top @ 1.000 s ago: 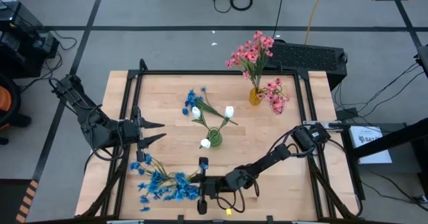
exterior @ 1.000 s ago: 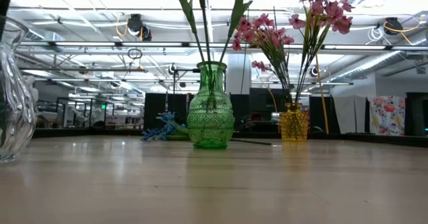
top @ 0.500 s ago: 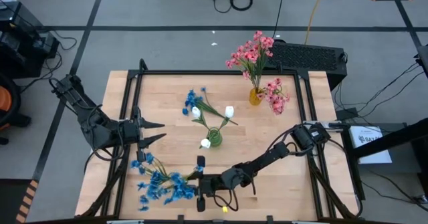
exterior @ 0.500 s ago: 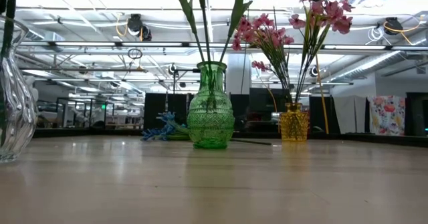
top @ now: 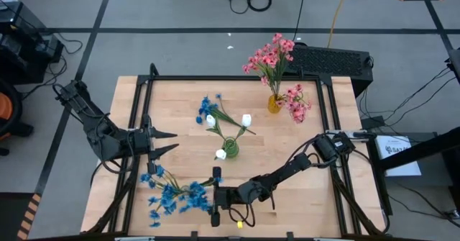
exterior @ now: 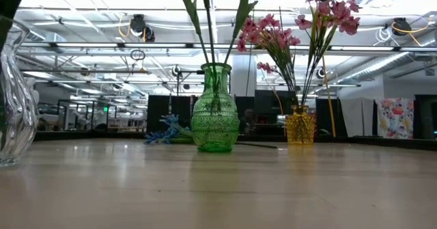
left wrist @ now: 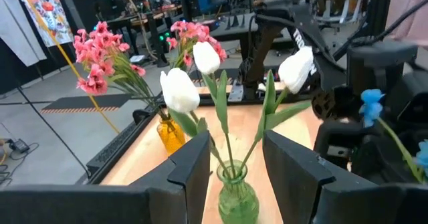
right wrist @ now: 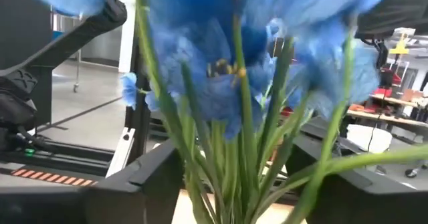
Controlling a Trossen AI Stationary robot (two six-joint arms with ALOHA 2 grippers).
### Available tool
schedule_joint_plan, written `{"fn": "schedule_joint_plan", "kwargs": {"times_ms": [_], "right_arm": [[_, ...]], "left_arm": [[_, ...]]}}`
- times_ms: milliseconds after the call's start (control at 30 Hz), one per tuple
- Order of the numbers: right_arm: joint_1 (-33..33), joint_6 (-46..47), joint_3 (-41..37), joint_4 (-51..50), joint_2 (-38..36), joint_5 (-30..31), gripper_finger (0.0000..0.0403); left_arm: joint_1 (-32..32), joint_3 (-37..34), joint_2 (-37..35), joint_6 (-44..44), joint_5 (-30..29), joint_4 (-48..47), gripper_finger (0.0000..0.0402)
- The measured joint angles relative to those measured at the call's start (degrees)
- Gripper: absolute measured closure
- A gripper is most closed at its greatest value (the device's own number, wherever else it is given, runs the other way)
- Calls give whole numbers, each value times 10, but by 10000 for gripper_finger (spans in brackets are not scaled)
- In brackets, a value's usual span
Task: Sort flowers into vase by color
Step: Put the left blue flowers into the transparent vase
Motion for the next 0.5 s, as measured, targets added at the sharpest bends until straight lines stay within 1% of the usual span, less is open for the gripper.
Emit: {"fn": "schedule_joint_plan", "kwargs": {"times_ms": [133, 167, 267, 367, 500], "right_arm": [[0, 16, 0, -2, -1, 2, 144], [0, 23, 0, -15, -4, 2, 141], [0, 56, 0, -87, -24, 2, 133], [0, 78, 0, -150, -45, 13, 129], [0, 125, 0, -226, -74, 13, 128]], "left_arm": [[0, 0, 0, -33, 0, -37, 256], [0, 0, 0, -43, 0, -45, 256], [0, 0, 0, -60, 0, -58, 256], [0, 0, 0, -60, 0, -59, 256], [0, 0, 0, -60, 0, -61, 256]]}}
